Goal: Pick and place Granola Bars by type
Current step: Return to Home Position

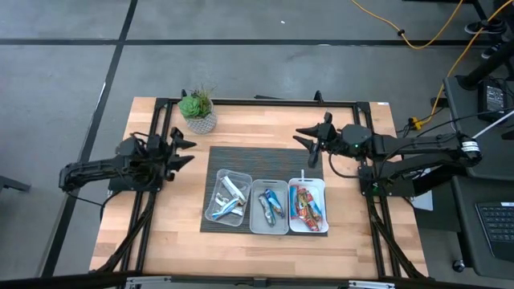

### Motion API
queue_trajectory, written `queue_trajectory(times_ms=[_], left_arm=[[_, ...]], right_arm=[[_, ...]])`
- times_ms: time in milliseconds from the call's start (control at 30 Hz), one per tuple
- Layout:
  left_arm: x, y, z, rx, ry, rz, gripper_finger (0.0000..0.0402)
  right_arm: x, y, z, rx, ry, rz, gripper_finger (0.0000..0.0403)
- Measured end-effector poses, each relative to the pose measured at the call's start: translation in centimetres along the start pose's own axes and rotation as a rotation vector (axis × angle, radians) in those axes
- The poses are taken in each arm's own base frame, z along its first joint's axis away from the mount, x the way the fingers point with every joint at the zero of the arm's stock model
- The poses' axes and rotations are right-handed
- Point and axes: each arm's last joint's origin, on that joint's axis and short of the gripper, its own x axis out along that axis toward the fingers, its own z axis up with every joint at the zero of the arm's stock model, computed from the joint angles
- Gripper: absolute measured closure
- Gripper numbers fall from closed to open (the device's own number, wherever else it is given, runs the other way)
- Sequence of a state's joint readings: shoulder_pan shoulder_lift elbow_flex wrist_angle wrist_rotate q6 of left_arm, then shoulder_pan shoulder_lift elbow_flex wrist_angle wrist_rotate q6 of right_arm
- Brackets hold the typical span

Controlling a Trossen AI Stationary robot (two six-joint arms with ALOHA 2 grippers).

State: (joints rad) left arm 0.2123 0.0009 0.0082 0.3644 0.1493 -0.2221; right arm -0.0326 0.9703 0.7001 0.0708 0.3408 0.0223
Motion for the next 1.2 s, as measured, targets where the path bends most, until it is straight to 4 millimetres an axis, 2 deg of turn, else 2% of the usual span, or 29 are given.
queue_trajectory(times_ms=[133,867,967,1033,1200], left_arm=[[0.0,-0.1,0.5,0.008,-0.049,-0.012,0.0184],[0.0,-0.1,0.4,0.006,-0.038,-0.009,0.0185],[0.0,-0.1,0.4,0.006,-0.038,-0.009,0.0185],[0.0,-0.1,0.4,0.006,-0.038,-0.009,0.0183],[0.0,-0.1,0.4,0.006,-0.038,-0.009,0.0185]], right_arm=[[0.0,0.0,-0.1,0.0,0.002,0.001,0.0286],[-0.4,-0.1,0.1,-0.002,-0.008,0.003,0.0286],[-1.7,-0.4,-0.5,-0.082,0.083,0.054,0.0286],[-2.9,-0.6,-1.3,-0.1,0.182,0.149,0.0286],[-7.6,-1.4,-3.1,-0.025,0.414,0.411,0.0286]])
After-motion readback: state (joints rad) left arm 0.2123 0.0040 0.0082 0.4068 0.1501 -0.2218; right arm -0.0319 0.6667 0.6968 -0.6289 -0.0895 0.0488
